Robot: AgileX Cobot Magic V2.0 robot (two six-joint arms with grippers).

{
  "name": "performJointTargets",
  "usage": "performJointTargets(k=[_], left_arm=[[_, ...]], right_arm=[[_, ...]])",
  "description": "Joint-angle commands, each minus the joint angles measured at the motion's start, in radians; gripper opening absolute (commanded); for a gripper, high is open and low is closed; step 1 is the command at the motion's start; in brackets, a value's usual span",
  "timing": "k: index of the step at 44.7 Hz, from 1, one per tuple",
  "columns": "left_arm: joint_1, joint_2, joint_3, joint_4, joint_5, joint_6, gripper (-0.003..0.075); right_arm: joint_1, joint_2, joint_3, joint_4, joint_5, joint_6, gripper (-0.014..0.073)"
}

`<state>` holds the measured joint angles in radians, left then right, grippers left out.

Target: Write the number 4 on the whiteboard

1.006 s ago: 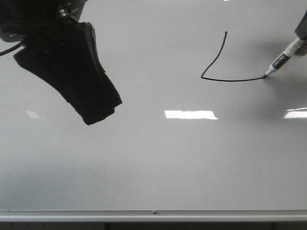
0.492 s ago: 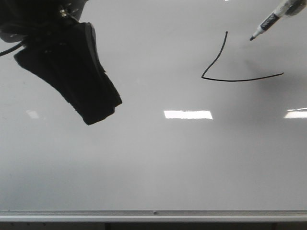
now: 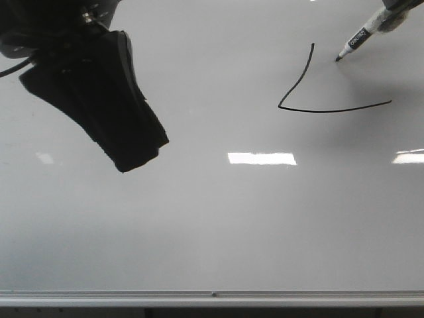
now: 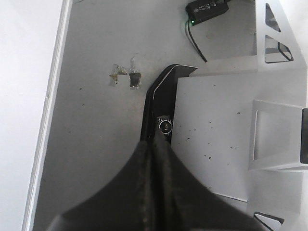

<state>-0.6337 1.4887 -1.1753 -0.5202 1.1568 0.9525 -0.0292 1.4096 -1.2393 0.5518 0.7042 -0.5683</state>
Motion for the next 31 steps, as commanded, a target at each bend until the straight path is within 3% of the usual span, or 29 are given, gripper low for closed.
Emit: performJointTargets(k=[1, 13, 31], left_arm=[[-0.005, -0.040, -0.030, -0.047, -0.011, -0.008, -0.0020], [-0.005, -0.040, -0.030, -0.047, -0.012, -0.008, -0.0020], [-0.005, -0.040, -0.030, -0.049, -0.013, -0.008, -0.0020]], right_arm=[[0.000, -0.014, -0.035, 0.032, -0.051, -0.008, -0.0062], [0.000, 0.048, -0.026, 0.009, 0.035, -0.008, -0.0062], [0.000, 0.112, 0.123, 0.010, -0.013, -0.009, -0.0062]])
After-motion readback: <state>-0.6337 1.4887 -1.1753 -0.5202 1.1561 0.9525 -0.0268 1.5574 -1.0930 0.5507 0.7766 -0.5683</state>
